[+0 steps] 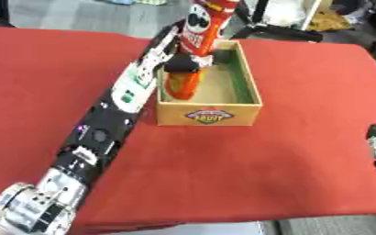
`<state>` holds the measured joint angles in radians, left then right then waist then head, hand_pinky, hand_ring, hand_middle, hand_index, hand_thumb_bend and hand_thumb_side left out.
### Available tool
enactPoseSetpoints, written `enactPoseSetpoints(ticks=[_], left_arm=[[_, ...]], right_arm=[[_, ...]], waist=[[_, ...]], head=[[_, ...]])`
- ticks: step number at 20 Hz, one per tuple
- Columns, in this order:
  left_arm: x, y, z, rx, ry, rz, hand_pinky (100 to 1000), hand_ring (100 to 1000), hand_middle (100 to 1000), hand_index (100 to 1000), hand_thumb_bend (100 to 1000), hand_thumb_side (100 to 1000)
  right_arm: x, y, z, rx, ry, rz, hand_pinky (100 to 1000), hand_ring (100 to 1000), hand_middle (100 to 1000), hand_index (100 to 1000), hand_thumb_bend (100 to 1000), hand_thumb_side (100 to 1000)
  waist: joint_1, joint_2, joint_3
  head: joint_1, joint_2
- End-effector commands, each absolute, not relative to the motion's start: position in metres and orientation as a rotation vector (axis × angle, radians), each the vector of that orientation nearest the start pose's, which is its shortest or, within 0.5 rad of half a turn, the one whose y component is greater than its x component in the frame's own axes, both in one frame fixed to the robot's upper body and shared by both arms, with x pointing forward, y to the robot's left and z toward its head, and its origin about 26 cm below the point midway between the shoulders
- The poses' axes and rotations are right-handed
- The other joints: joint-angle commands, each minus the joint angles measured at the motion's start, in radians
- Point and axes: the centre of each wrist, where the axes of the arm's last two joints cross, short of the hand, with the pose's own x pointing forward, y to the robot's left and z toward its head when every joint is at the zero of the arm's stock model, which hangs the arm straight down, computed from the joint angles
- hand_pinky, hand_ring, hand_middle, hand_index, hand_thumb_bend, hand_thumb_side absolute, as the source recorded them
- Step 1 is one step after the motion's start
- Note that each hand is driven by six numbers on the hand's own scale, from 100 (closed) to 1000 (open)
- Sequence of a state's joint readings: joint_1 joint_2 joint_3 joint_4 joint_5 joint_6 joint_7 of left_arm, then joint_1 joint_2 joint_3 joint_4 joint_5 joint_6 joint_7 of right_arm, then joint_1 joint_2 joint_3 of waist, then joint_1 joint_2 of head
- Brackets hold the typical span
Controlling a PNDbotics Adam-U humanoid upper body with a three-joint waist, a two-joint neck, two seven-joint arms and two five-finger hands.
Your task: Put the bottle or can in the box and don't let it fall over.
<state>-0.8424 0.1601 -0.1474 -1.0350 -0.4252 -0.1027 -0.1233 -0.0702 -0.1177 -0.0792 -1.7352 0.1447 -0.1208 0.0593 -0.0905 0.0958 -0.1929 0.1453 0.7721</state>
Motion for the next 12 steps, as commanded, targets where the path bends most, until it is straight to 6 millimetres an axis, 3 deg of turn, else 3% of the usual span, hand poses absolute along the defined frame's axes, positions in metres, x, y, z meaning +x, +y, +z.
enactPoseSetpoints(ticks=[1, 3, 5, 12], left_arm=[[0.452, 0.189, 0.166, 0.423, -1.932, -0.949, 942, 1000, 1000, 1000, 799, 811], [0.444, 0.208, 0.177, 0.492, -1.960, -0.909, 937, 1000, 1000, 1000, 875, 858], [0.433, 0.226, 0.188, 0.542, -1.989, -0.834, 923, 1000, 1000, 1000, 865, 849], [0.357, 0.296, 0.212, 0.495, -2.145, -0.447, 862, 1000, 1000, 980, 588, 783]], right_arm=[[0.292, -0.283, 0.063, -0.245, -1.920, 0.239, 832, 1000, 976, 1000, 100, 401], [0.291, -0.285, 0.062, -0.255, -1.915, 0.237, 832, 1000, 977, 1000, 100, 403], [0.291, -0.286, 0.062, -0.260, -1.911, 0.237, 832, 1000, 977, 1000, 100, 406], [0.289, -0.293, 0.060, -0.290, -1.899, 0.225, 831, 1000, 978, 1000, 100, 419]], waist=[[-0.004, -0.005, 0.008], [-0.002, -0.005, 0.019], [0.000, -0.004, 0.029], [0.017, 0.006, 0.080]], head=[[-0.017, -0.002], [-0.025, -0.002], [-0.025, -0.002], [-0.037, -0.002]])
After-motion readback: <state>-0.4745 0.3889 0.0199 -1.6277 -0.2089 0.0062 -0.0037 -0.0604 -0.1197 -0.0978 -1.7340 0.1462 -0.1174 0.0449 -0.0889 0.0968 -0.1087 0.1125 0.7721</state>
